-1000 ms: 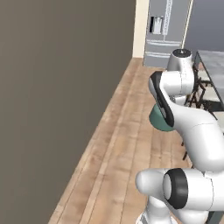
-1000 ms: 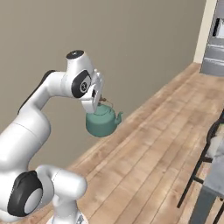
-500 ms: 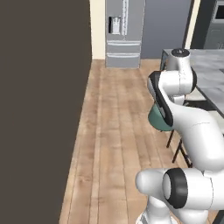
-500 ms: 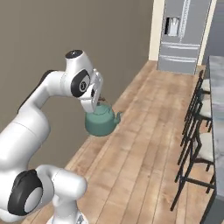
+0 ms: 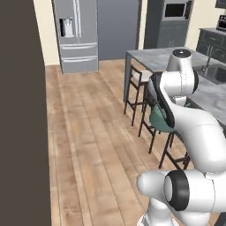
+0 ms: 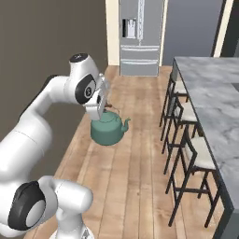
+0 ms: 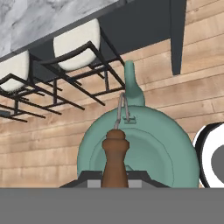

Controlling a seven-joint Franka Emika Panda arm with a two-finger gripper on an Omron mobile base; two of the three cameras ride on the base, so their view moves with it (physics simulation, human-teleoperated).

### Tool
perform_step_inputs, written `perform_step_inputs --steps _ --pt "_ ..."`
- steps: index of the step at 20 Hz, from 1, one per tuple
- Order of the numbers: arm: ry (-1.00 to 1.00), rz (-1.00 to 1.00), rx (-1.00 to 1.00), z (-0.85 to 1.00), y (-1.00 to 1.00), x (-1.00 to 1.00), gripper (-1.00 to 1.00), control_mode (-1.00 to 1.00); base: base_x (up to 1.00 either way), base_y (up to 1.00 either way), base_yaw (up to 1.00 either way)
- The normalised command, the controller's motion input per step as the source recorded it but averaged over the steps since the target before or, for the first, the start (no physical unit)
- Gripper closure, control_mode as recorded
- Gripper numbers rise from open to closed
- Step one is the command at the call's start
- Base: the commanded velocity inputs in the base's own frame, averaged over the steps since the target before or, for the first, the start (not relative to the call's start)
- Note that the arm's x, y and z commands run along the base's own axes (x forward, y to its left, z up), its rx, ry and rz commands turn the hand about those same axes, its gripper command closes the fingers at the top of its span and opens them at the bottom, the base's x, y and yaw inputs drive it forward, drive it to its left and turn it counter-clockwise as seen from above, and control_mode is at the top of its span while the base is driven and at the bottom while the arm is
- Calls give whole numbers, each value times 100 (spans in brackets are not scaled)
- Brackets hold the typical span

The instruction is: The kettle is done boiling. Turn off the stove, then wait for 300 timesteps before moving the kettle to the dining table.

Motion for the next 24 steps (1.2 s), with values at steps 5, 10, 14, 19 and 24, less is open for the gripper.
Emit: perform_step_inputs --steps 5,10,14,19,24 --pt "0 0 0 0 0 0 100 100 68 42 -48" --pt "0 0 0 0 0 0 100 100 67 46 -48" --pt "0 0 0 0 0 0 100 100 63 53 -48" --pt "0 0 0 0 0 0 100 100 63 53 -48" --pt "0 0 0 0 0 0 100 100 64 53 -48"
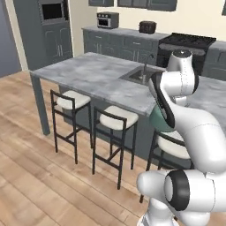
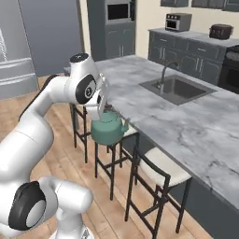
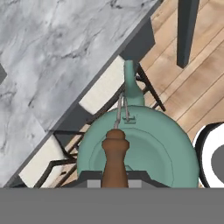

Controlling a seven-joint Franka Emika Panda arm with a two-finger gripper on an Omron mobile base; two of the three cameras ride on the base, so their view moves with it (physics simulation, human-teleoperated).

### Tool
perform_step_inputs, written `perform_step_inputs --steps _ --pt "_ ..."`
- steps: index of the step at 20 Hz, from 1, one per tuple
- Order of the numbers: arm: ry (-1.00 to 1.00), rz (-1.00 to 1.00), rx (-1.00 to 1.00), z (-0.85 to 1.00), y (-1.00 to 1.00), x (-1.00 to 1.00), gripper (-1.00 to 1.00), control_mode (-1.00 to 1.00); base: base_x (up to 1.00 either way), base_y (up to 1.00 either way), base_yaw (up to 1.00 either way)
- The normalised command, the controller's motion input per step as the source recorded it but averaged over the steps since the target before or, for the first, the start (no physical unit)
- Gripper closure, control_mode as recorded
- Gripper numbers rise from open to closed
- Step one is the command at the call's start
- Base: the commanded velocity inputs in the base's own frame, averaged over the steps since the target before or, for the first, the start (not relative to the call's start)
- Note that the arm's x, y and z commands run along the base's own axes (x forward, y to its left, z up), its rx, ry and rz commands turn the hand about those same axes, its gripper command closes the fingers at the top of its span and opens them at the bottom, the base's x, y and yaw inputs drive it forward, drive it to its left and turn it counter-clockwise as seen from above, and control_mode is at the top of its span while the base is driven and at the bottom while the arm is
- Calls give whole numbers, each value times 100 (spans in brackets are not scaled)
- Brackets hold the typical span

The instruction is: The kettle is done boiling. Turn off the stove, then wait for 300 timesteps before moving the kettle to the dining table.

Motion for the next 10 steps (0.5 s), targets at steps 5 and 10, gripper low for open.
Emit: perform_step_inputs --steps 5,10 --pt "0 0 0 0 0 0 100 100 64 48 -47" --pt "0 0 0 0 0 0 100 100 62 41 -47"
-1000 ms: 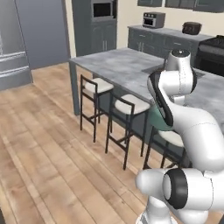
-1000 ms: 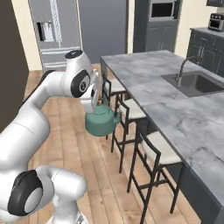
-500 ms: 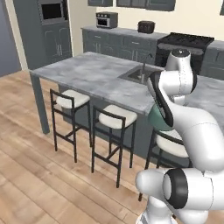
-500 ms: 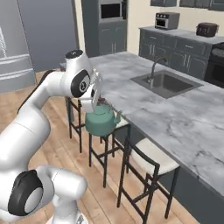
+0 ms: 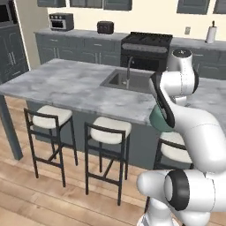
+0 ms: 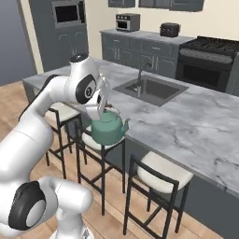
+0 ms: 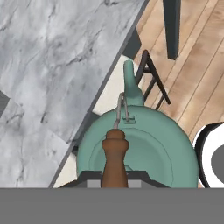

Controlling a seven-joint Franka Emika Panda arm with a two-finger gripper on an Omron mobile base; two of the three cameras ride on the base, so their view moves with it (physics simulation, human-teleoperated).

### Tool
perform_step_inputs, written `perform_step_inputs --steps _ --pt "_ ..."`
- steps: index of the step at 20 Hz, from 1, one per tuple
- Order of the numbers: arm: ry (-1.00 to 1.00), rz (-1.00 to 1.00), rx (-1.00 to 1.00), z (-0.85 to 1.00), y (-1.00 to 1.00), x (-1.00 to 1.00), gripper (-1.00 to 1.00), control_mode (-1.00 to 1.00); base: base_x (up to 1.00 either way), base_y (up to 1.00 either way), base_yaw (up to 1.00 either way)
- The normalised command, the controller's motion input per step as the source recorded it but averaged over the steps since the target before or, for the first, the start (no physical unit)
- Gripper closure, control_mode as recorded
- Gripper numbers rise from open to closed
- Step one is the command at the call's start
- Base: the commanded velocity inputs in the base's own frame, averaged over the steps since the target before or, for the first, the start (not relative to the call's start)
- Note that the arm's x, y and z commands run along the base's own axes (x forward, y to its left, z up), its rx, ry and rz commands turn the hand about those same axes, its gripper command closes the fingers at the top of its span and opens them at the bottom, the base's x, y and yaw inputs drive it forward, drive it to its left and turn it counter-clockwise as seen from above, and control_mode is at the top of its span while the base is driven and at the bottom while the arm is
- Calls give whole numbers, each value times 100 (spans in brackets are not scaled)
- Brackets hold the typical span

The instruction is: The kettle is done boiling. Turn off the stove, then wait for 300 timesteps before moving the kettle to the dining table.

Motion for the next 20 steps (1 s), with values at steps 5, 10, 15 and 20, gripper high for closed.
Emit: perform_step_inputs --steps 5,10,15,20 --pt "0 0 0 0 0 0 100 100 62 36 -45" --pt "0 0 0 0 0 0 100 100 63 31 -43" --pt "0 0 0 0 0 0 100 100 67 26 -41" --pt "0 0 0 0 0 0 100 100 68 27 -39"
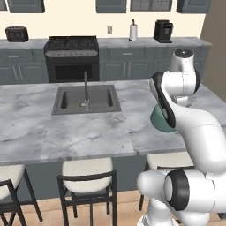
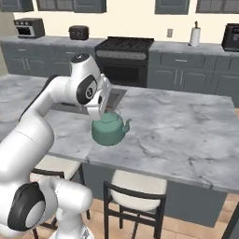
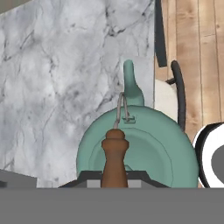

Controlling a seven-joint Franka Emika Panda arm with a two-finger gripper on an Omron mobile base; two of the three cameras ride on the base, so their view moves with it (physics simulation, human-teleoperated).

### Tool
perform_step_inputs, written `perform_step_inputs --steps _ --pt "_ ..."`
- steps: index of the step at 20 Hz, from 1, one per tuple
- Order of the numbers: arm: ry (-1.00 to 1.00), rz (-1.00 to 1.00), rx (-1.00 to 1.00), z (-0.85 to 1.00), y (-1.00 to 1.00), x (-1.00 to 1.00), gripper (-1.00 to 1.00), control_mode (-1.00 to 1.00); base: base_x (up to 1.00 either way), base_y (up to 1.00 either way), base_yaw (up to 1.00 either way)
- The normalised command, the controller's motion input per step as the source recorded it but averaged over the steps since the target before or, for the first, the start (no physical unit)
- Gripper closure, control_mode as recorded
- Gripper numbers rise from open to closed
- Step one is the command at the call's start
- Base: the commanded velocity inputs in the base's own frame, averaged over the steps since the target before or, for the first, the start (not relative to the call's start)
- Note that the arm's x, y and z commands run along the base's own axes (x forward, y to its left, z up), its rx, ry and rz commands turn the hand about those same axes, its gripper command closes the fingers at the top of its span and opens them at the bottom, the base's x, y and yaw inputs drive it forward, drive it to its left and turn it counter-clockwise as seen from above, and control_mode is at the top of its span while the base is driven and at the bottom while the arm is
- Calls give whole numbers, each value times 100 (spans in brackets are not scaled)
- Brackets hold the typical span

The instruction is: The kettle is done boiling. Turn off the stove, then wait for 300 timesteps before moving the kettle to the dining table.

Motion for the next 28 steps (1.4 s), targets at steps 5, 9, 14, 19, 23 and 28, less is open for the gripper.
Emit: perform_step_inputs --steps 5,9,14,19,23,28 --pt "0 0 0 0 0 0 100 100 67 27 -36" --pt "0 0 0 0 0 0 100 100 51 16 -27" --pt "0 0 0 0 0 0 100 100 10 0 -3" --pt "-1 0 0 -1 0 0 100 -100 0 0 0" --pt "2 0 1 -18 0 18 100 -100 0 0 0" --pt "4 0 2 -23 0 29 100 -100 0 0 0"
